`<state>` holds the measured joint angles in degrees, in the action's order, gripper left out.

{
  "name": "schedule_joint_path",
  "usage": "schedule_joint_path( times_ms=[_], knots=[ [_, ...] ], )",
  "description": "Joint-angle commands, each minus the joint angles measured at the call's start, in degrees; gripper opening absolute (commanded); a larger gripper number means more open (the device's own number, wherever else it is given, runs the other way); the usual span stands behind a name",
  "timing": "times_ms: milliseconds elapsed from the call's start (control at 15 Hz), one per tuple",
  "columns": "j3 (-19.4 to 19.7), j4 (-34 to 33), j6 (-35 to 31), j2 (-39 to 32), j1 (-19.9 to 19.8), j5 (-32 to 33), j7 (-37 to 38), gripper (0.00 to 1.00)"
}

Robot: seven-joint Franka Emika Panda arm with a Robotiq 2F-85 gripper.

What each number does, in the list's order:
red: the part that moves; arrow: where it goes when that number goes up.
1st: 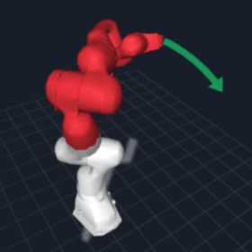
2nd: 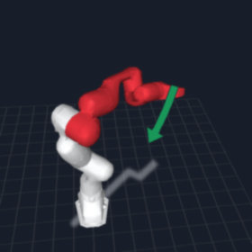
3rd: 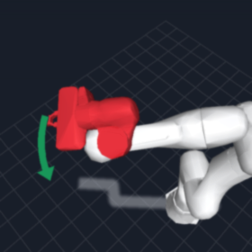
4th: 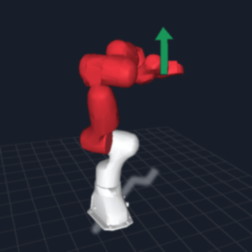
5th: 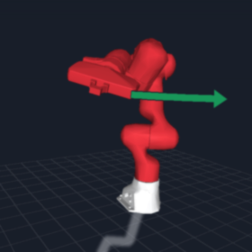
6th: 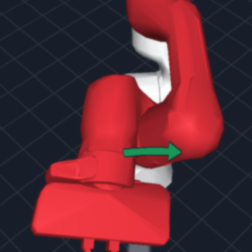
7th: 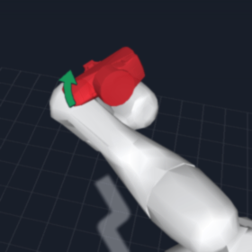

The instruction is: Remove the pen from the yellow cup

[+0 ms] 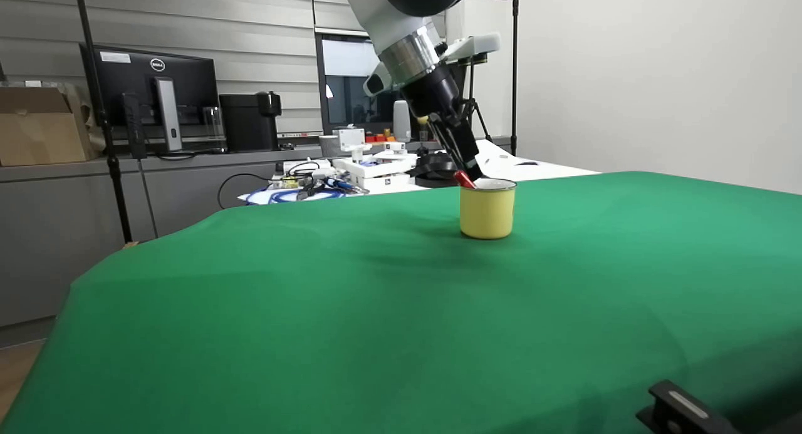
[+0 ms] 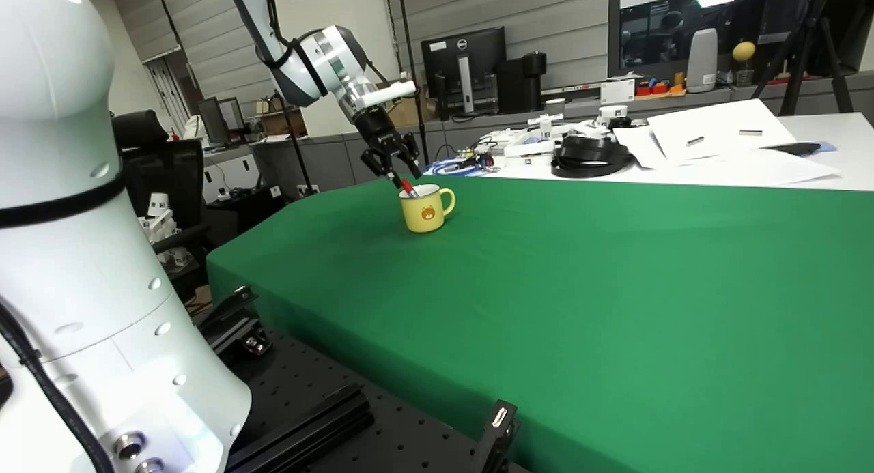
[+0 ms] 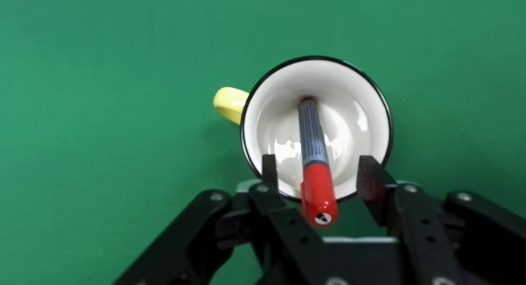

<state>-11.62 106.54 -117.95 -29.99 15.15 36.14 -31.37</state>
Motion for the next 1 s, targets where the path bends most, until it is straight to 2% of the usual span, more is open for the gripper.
schedule_joint_path(
  times_ms=[0,67,133,200,400,467,600,933],
  knots=[
    [0.1,-0.1,0.5,-0.1,0.3,0.5,1.1,0.31],
    [0.0,-0.1,0.5,-0.1,0.2,0.3,1.1,0.69],
    [-0.1,-0.1,0.5,-0.3,0.3,0.1,1.1,0.65],
    [-0.1,-0.2,0.6,-0.5,0.4,0.1,1.2,0.65],
    [-0.2,-0.3,0.6,-1.0,0.6,0.1,1.4,0.84],
    [-0.2,-0.2,0.3,-1.1,0.7,0.4,1.5,0.42],
    [-0.2,-0.2,0.4,-1.3,0.8,0.4,1.5,0.45],
    [-0.5,-0.4,0.7,-1.1,1.0,0.2,1.4,0.12]
  ],
)
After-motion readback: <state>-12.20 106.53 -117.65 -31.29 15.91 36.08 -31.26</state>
